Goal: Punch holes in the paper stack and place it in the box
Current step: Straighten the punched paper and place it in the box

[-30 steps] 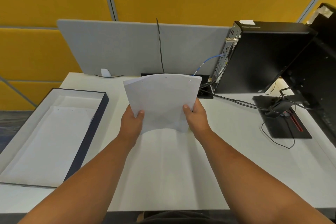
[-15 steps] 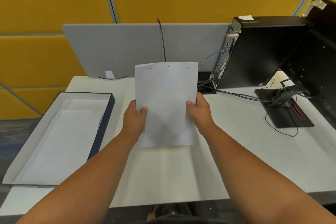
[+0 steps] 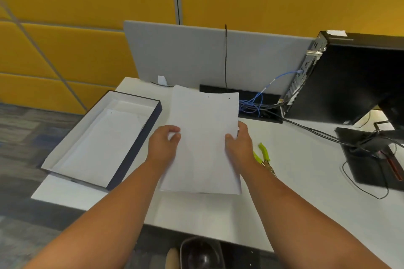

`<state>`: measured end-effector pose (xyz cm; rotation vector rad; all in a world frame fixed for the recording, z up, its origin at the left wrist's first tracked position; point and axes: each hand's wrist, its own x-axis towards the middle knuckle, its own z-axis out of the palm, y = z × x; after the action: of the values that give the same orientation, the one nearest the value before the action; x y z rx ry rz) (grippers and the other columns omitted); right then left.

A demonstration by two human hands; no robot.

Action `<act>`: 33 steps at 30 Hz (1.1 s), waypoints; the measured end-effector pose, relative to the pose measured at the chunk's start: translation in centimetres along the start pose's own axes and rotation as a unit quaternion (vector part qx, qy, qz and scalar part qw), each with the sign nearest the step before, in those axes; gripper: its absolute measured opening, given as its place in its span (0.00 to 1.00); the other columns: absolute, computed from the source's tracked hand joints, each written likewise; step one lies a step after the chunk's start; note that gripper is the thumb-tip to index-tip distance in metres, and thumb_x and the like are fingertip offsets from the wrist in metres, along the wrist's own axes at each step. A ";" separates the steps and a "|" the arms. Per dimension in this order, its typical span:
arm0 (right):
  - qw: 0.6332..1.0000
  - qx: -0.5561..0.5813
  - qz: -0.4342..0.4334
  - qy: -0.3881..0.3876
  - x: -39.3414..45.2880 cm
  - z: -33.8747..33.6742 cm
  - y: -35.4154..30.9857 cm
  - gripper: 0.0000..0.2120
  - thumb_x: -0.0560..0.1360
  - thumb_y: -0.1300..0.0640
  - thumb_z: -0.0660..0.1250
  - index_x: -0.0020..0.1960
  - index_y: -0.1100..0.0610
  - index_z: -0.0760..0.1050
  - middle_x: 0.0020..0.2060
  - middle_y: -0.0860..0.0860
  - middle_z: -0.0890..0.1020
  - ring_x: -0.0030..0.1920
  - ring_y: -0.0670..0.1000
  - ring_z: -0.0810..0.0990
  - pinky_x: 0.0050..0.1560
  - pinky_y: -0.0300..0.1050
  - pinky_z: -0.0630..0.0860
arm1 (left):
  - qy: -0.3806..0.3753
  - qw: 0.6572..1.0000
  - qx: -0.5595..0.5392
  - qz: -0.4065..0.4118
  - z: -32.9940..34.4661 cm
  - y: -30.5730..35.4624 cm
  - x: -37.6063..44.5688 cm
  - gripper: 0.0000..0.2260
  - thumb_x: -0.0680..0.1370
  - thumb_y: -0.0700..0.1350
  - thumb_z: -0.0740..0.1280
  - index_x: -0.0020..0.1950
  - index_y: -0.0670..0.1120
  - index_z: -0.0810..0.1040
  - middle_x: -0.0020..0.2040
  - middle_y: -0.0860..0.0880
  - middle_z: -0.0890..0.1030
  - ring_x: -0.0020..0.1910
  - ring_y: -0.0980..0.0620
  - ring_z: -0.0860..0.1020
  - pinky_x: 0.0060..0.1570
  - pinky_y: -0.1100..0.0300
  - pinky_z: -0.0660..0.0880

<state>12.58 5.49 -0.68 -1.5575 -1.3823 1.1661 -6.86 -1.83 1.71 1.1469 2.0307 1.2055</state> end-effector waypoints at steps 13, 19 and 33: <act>0.997 -0.029 -0.027 -0.069 -0.6 8.3 -3.3 0.15 0.78 0.69 0.55 0.55 0.58 0.77 0.56 0.53 0.78 0.55 0.51 0.76 0.55 0.38 0.70 | 0.017 0.995 0.079 -0.057 -8.3 -4.0 3.5 0.20 0.73 0.28 0.61 0.61 0.43 0.79 0.64 0.45 0.76 0.65 0.46 0.73 0.64 0.60 0.66; 0.990 -0.048 -0.023 -0.128 -1.6 14.6 -5.2 0.16 0.80 0.66 0.55 0.60 0.57 0.77 0.60 0.51 0.76 0.54 0.46 0.73 0.54 0.35 0.67 | 0.044 0.989 0.115 -0.077 -13.4 -7.2 7.1 0.21 0.74 0.28 0.61 0.64 0.42 0.78 0.65 0.41 0.76 0.62 0.42 0.75 0.62 0.57 0.69; 0.952 -0.133 0.007 -0.276 -2.7 27.9 -7.4 0.24 0.78 0.69 0.59 0.73 0.60 0.66 0.71 0.57 0.67 0.68 0.55 0.69 0.65 0.39 0.67 | 0.035 0.963 0.243 -0.112 -20.9 -15.4 13.8 0.24 0.74 0.27 0.59 0.67 0.44 0.75 0.68 0.43 0.72 0.63 0.40 0.74 0.59 0.49 0.73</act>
<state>-16.24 2.76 -2.18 -1.4767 -1.9612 1.5522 -36.00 -3.18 -2.00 1.0519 2.5161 0.6600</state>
